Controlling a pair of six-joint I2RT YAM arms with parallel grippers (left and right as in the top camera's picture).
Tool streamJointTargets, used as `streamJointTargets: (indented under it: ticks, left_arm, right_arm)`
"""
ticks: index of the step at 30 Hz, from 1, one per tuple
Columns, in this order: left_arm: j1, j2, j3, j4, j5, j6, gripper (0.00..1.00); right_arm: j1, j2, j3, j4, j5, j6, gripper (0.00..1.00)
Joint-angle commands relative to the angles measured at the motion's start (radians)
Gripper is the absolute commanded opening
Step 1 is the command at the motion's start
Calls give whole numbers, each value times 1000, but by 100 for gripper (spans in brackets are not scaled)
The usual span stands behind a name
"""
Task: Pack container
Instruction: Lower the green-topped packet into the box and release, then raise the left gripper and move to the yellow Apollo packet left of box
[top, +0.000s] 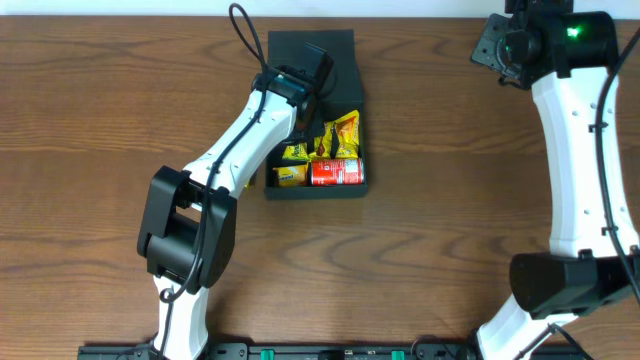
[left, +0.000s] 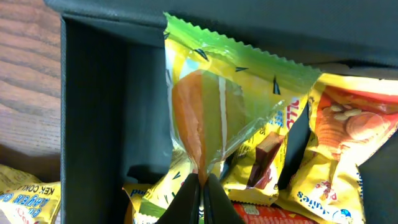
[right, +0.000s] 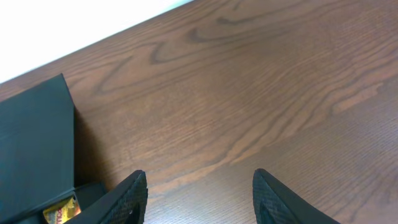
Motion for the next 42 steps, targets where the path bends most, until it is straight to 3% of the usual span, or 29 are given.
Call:
streamJointTargets:
  ticks: [1, 20, 26, 28, 31, 33, 37, 38, 39, 40, 42]
  left_arm:
    - [-11, 5, -6, -18, -4, -23, 6]
    - [-9, 6, -22, 77, -13, -29, 6]
    - [-9, 6, -22, 24, -15, -10, 6]
    - [-9, 6, -22, -9, -35, -3, 6]
    - [-6, 0, -18, -10, -55, 31, 6]
    - [-4, -13, 5, -13, -55, 66, 6]
    - [-4, -83, 101, -53, -136, 109, 6]
    - [-4, -106, 118, -64, -172, 112, 10]
    - [-4, -136, 132, -74, -214, 134, 29]
    - [-4, -168, 137, -77, -251, 174, 60]
    - [-1, -222, 137, -93, -296, 270, 67]
  right_arm:
    - [-2, 0, -3, 0, 0, -15, 55]
    - [-2, 0, -3, 0, 0, -15, 53]
    - [-2, 0, -3, 1, 0, -15, 53]
    - [-2, 0, -3, 2, 0, -15, 44]
    - [-2, 0, -3, 5, 0, -15, 11]
    - [-2, 0, -3, 10, 0, -15, 2]
    - [-2, 0, -3, 22, 0, -15, 36]
    - [-2, 0, -3, 22, 0, -15, 42]
    - [-2, 0, -3, 22, 1, -15, 46]
    - [-3, 0, -3, 22, 1, -16, 49]
    - [-3, 0, -3, 22, 1, -16, 51]
